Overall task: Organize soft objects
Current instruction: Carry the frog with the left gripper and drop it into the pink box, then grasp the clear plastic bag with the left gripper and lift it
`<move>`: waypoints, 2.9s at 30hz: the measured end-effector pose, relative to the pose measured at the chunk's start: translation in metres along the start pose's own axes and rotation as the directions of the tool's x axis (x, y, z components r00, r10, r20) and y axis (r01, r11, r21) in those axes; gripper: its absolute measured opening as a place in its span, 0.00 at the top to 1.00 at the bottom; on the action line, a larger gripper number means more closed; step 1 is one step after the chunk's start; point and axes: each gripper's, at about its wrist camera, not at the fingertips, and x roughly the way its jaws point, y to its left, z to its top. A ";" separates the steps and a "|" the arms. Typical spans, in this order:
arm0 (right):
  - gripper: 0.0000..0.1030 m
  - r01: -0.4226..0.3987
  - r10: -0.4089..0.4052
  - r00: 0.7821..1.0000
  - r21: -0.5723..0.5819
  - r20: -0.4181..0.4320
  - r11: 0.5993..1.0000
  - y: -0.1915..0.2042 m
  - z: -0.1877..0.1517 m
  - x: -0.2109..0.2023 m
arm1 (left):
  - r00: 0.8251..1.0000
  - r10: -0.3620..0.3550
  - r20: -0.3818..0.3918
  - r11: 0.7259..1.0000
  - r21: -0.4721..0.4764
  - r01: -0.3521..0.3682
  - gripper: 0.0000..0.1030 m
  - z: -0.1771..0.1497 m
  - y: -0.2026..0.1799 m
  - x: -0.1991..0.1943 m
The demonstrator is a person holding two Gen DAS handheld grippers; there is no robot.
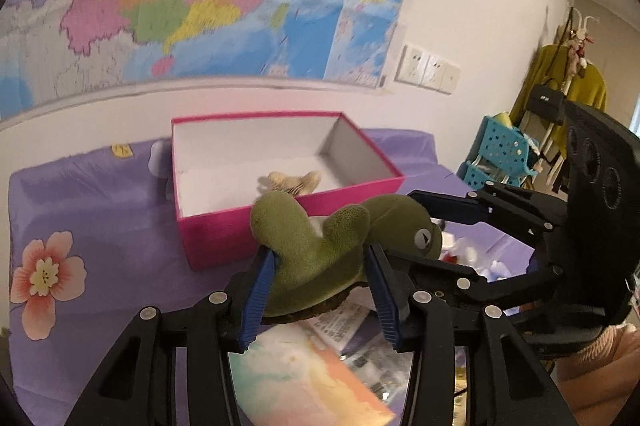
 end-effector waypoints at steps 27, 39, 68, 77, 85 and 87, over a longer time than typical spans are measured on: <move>0.45 -0.103 0.095 0.988 0.058 0.122 0.993 -0.068 0.038 -0.049 | 0.993 0.003 0.121 0.999 0.041 -0.008 0.54 0.057 -0.044 -0.004; 0.45 -0.165 0.169 0.986 0.182 -0.007 0.969 -0.126 0.065 0.048 | 0.998 0.058 0.011 0.995 -0.085 -0.057 0.53 0.093 0.012 0.083; 0.42 -0.246 0.254 0.967 0.316 0.016 0.916 -0.167 0.043 0.027 | 0.996 0.080 -0.027 0.995 -0.056 -0.081 0.50 0.065 0.000 0.092; 0.42 -0.264 0.265 0.964 0.292 0.037 0.919 -0.165 0.022 -0.041 | 0.999 0.010 -0.034 1.000 0.028 -0.009 0.39 0.035 -0.044 0.064; 0.42 -0.199 0.273 0.952 0.399 -0.138 0.895 -0.183 -0.037 -0.013 | 0.982 -0.053 -0.179 0.998 -0.030 0.048 0.39 -0.008 -0.050 0.084; 0.42 -0.190 0.287 0.943 0.435 -0.168 0.880 -0.187 -0.048 0.001 | 0.978 -0.059 -0.199 0.998 -0.033 0.054 0.39 -0.015 -0.052 0.086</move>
